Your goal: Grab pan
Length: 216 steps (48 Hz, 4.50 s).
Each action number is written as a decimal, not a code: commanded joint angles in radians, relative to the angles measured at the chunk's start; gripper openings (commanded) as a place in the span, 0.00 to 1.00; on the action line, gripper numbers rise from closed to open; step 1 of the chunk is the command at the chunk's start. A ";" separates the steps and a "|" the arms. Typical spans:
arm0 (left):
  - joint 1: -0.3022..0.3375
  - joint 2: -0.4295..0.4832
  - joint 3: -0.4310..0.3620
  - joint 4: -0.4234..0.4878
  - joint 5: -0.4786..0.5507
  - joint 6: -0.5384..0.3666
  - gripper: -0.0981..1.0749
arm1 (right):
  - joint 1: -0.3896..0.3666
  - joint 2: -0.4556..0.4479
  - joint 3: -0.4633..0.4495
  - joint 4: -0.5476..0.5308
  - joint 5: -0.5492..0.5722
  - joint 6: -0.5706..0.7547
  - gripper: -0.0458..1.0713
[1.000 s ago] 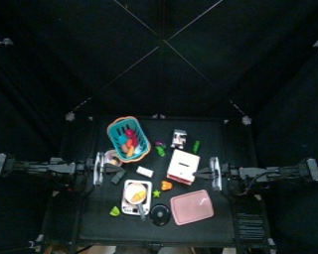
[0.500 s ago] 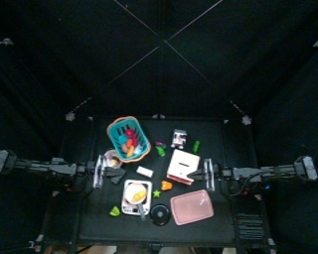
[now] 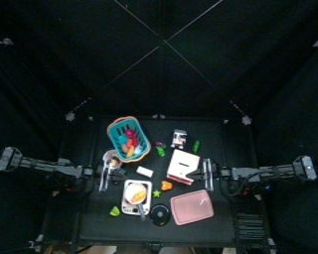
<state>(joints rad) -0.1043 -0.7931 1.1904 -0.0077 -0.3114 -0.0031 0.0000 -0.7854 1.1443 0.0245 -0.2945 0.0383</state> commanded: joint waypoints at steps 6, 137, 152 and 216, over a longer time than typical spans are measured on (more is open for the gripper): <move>-0.026 0.015 -0.017 -0.017 -0.003 -0.002 0.44 | -0.003 0.020 -0.025 0.005 -0.011 0.000 0.05; 0.075 0.586 -0.184 -0.029 0.278 0.005 0.72 | 0.006 0.172 -0.029 0.026 -0.009 0.000 0.05; 0.075 0.607 -0.199 -0.026 0.311 0.006 0.61 | 0.006 0.172 -0.029 0.026 -0.011 0.000 0.05; 0.069 0.526 -0.282 -0.018 0.436 0.003 0.45 | 0.002 0.172 -0.029 0.020 -0.005 -0.002 0.05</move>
<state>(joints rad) -0.0353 -0.2362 0.9357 -0.0215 0.1319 0.0031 0.0046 -0.6075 1.1413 0.0460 -0.2945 0.0368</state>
